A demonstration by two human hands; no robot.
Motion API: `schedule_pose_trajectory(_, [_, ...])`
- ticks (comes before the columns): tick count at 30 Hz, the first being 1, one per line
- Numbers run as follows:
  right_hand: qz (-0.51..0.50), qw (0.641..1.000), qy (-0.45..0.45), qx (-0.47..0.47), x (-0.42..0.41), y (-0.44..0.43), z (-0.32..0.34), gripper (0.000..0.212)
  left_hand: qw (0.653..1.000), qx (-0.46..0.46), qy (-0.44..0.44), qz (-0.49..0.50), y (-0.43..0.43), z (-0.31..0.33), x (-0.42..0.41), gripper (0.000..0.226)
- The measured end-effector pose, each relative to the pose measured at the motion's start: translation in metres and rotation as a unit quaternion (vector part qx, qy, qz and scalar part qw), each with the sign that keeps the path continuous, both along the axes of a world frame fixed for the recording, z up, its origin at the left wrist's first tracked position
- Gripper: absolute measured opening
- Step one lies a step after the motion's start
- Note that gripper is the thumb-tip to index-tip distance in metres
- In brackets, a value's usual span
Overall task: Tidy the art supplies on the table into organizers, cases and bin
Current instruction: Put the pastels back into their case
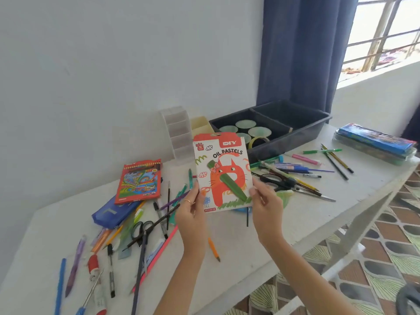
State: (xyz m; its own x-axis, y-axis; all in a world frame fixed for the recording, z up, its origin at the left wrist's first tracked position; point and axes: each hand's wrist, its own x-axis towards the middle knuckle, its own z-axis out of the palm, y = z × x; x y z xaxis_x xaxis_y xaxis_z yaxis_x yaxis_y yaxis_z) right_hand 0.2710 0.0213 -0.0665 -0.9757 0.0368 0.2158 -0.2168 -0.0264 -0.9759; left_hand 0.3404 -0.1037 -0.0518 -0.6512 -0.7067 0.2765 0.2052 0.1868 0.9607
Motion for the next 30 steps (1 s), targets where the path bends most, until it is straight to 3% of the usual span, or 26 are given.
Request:
schedule_pose_trajectory(8, [-0.196, 0.980, -0.011, -0.006, -0.030, 0.101, -0.006, 0.030, 0.979, -0.019, -0.015, -0.204, 0.088, -0.005, -0.065, 0.031])
schedule_pose_trajectory(16, [-0.336, 0.940, -0.058, 0.009, -0.056, 0.209, -0.025, 0.031, 0.938, 0.013, -0.095, -0.333, 0.195, -0.016, -0.131, 0.036])
schedule_pose_trajectory(22, [-0.358, 0.926, -0.117, 0.036, -0.093, 0.280, -0.046, 0.031, 0.925, 0.050, -0.153, -0.345, 0.272, -0.033, -0.177, 0.034])
schedule_pose_trajectory(30, [-0.258, 0.947, -0.154, 0.115, -0.141, 0.341, -0.054, 0.030, 0.926, 0.039, -0.214, -0.309, 0.320, -0.059, -0.206, 0.043])
